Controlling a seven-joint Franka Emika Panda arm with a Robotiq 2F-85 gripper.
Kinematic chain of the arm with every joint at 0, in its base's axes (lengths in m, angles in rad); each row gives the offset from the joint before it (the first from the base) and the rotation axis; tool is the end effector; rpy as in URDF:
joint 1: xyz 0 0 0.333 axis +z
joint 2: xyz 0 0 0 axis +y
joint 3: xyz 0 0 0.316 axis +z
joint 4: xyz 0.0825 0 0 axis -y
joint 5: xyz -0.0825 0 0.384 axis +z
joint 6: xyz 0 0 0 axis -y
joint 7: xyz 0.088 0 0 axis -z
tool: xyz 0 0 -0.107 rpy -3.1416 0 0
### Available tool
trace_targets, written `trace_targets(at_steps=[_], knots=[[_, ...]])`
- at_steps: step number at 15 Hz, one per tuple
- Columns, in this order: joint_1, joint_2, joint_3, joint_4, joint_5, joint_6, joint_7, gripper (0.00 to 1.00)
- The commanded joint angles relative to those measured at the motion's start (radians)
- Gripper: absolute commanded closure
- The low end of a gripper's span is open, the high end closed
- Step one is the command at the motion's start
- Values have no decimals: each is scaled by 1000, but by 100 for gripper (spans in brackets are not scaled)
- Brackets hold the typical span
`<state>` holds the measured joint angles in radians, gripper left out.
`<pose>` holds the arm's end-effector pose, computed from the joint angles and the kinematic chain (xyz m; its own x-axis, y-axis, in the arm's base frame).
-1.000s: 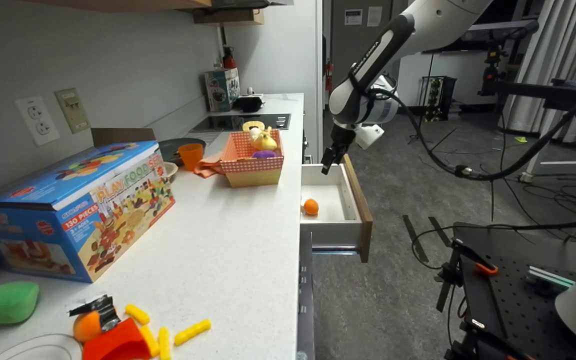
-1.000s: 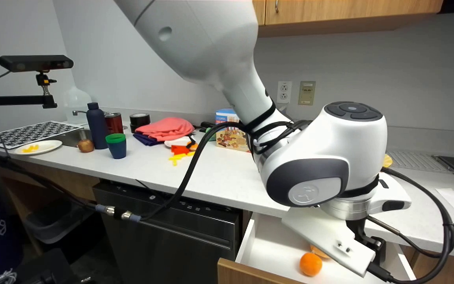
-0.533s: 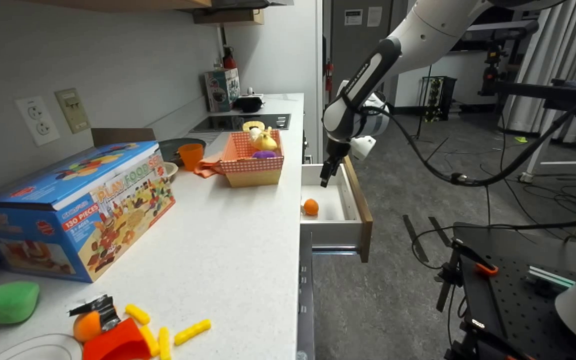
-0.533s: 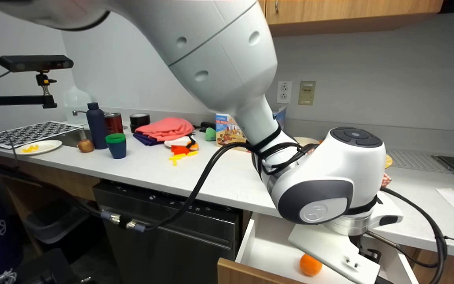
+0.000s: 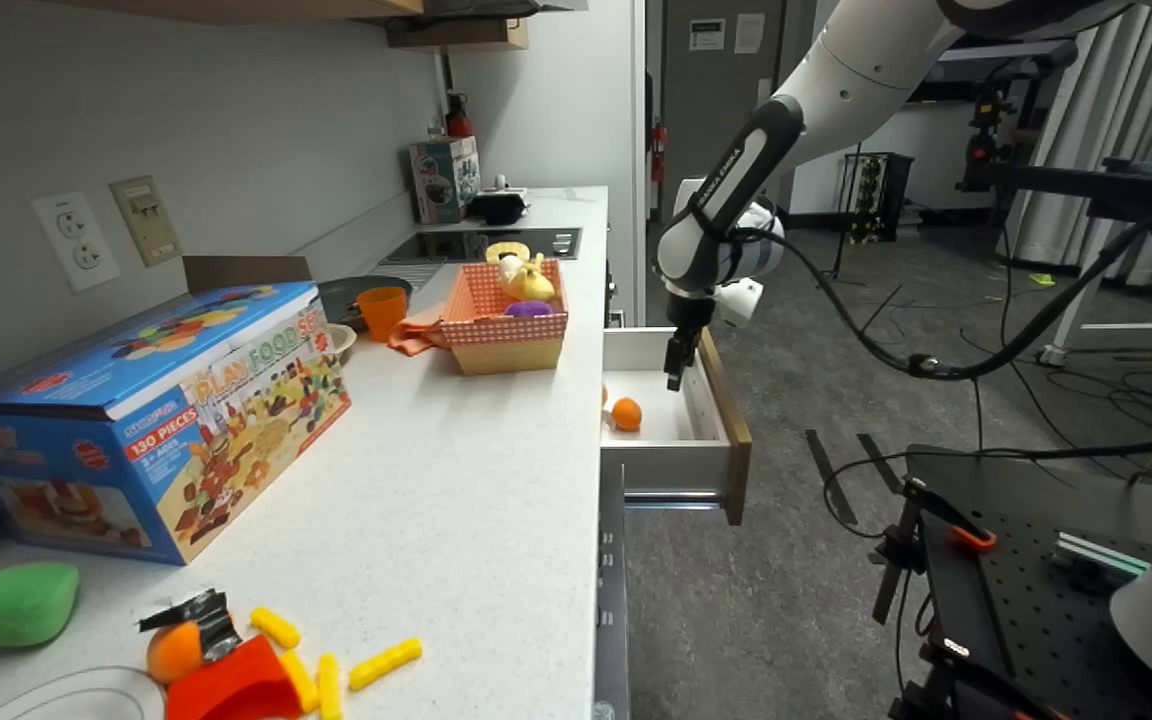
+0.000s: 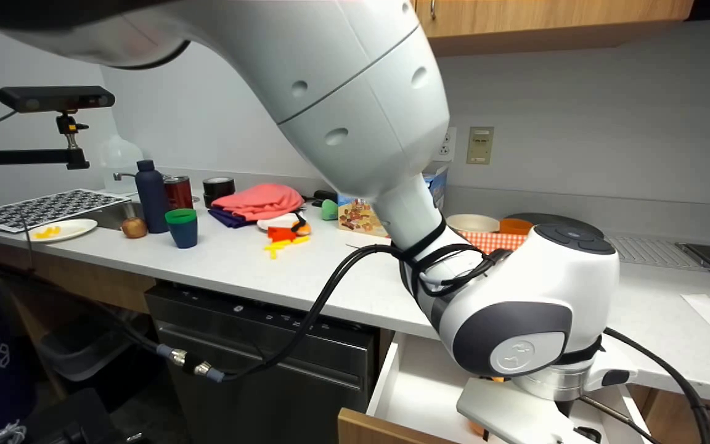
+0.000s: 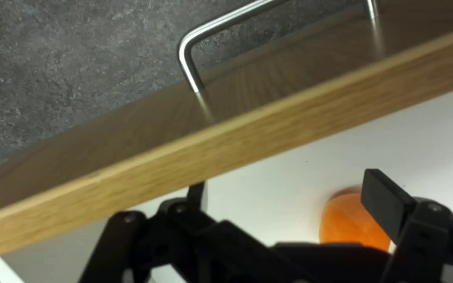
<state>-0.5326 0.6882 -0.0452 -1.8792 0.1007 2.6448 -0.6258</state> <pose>0.5339 -0.3498 0.1476 0.9966 -0.0262 0.0784 -0.0282 -0.9993 0.0245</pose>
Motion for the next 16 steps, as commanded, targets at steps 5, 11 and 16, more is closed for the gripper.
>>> trace_targets(at_steps=[5, 11, 16], knots=[[39, 20, -103, 28, -118, -223, 68, 0], [44, 18, -143, -38, -139, -321, 103, 0], [100, -3, -211, -82, -269, -368, 202, 0]])
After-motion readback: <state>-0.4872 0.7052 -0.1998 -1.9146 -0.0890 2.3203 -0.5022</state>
